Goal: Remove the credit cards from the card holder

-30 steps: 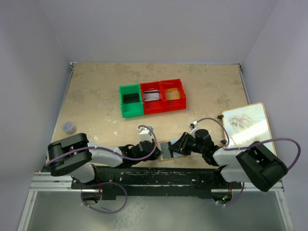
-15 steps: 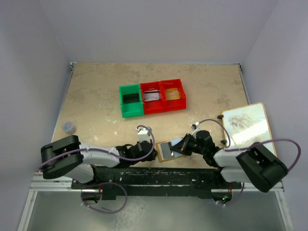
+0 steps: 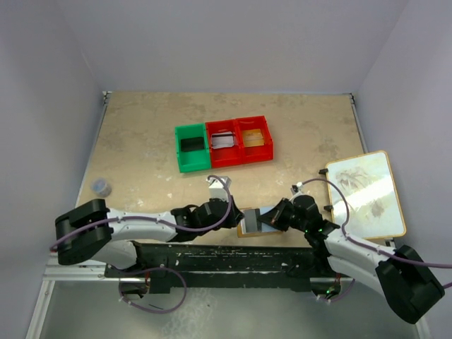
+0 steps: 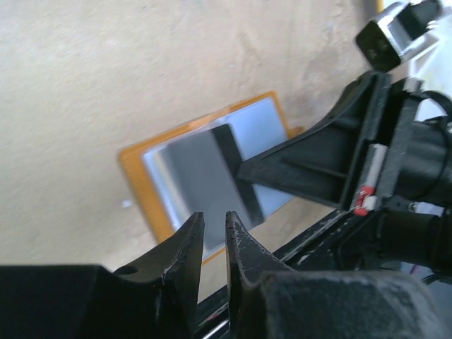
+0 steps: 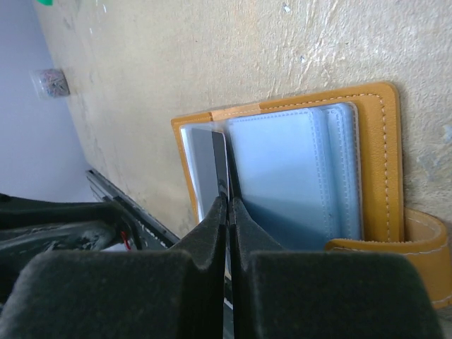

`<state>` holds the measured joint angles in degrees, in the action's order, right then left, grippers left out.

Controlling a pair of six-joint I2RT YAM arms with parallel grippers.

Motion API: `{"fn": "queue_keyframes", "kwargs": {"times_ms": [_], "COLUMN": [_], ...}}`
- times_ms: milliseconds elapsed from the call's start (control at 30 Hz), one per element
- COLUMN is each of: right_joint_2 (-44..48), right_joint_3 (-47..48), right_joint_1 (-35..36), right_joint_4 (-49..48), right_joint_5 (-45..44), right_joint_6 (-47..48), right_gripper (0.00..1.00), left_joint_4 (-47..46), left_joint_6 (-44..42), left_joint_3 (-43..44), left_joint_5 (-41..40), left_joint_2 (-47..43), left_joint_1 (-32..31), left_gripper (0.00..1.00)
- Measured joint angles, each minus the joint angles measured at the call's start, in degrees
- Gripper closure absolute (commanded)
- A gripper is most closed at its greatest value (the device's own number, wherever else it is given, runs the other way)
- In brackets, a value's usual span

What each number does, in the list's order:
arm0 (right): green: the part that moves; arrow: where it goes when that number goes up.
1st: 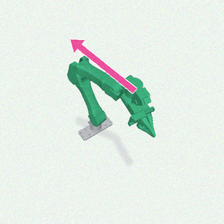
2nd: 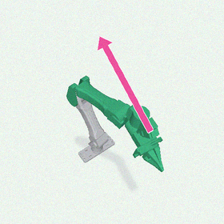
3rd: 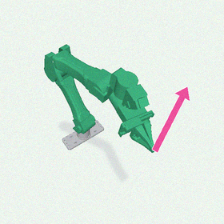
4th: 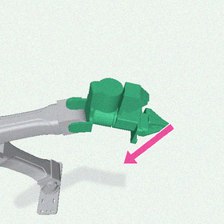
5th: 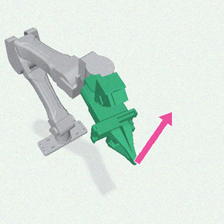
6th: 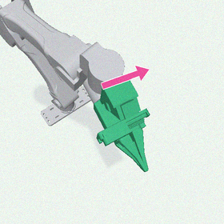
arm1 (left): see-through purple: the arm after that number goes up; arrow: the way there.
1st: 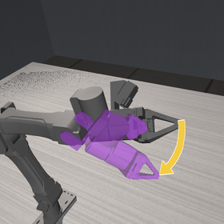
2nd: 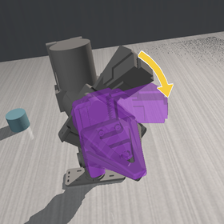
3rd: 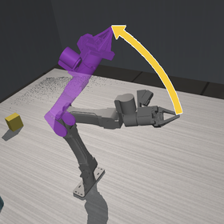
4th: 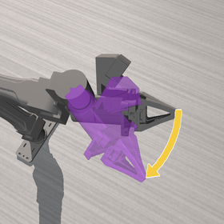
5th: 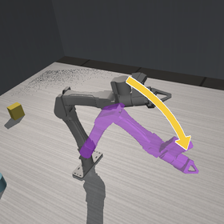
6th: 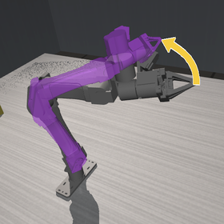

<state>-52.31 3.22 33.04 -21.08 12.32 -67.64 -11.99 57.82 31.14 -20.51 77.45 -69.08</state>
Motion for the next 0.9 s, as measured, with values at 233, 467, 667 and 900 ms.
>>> {"fn": "queue_keyframes", "kwargs": {"times_ms": [233, 467, 667, 900], "right_joint_2": [-1.49, -1.95, -1.11, -0.87], "right_joint_3": [0.00, 0.00, -0.04, -1.73], "right_joint_1": [0.00, 0.00, 0.00, 0.00], "right_joint_4": [-0.20, -0.66, -0.68, -2.62], "right_joint_5": [0.20, 0.39, 0.74, 1.75], "right_joint_6": [-0.37, -0.68, -0.79, -1.42], "right_gripper": [1.00, 1.00, 0.96, 0.84], "left_joint_4": [-5.90, -6.14, -7.48, -11.32], "left_joint_6": [-0.87, -0.33, 0.37, 2.40], "left_joint_3": [5.60, 5.51, 5.51, 3.19], "left_joint_5": [3.54, 3.87, 3.78, 3.34], "left_joint_2": [11.34, 15.12, 16.39, 16.55], "left_joint_1": [0.00, 0.00, 0.00, -0.17], "left_gripper": [0.91, 0.93, 0.97, 0.99]}}
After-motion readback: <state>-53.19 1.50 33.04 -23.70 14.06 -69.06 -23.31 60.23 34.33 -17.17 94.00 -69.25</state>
